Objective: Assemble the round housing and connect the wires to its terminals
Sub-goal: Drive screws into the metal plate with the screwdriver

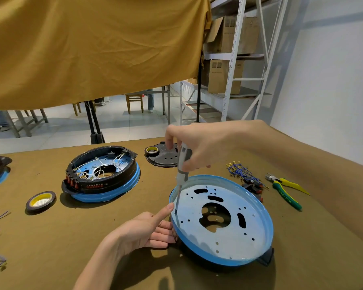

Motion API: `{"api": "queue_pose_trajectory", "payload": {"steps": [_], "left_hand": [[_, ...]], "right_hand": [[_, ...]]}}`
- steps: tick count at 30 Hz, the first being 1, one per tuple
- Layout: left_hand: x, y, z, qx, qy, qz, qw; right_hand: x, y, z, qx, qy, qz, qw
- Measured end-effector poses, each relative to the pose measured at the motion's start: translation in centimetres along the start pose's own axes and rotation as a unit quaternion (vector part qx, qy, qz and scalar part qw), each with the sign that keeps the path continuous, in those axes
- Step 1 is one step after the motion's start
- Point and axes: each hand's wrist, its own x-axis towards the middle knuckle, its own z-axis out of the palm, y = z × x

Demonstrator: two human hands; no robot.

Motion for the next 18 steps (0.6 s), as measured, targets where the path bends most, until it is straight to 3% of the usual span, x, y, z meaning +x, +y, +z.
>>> {"api": "queue_pose_trajectory", "payload": {"steps": [3,7,12,16,18], "left_hand": [[-0.05,0.07,0.03,-0.001,0.001,-0.002,1.0],[-0.1,0.0,0.17,-0.001,0.004,0.005,1.0],[-0.04,0.06,0.63,-0.007,0.016,0.007,1.0],[-0.02,0.05,0.66,-0.013,0.014,0.009,1.0],[0.04,0.0,0.64,-0.014,0.015,0.009,1.0]], "right_hand": [[0.34,-0.29,0.76,-0.039,0.047,-0.002,0.998],[-0.02,-0.32,0.13,-0.009,0.003,-0.003,1.0],[0.37,-0.38,0.75,-0.05,0.058,0.0,0.997],[-0.01,0.28,-0.1,0.008,0.004,0.0,1.0],[0.11,0.42,0.15,-0.006,0.027,0.001,1.0]]}}
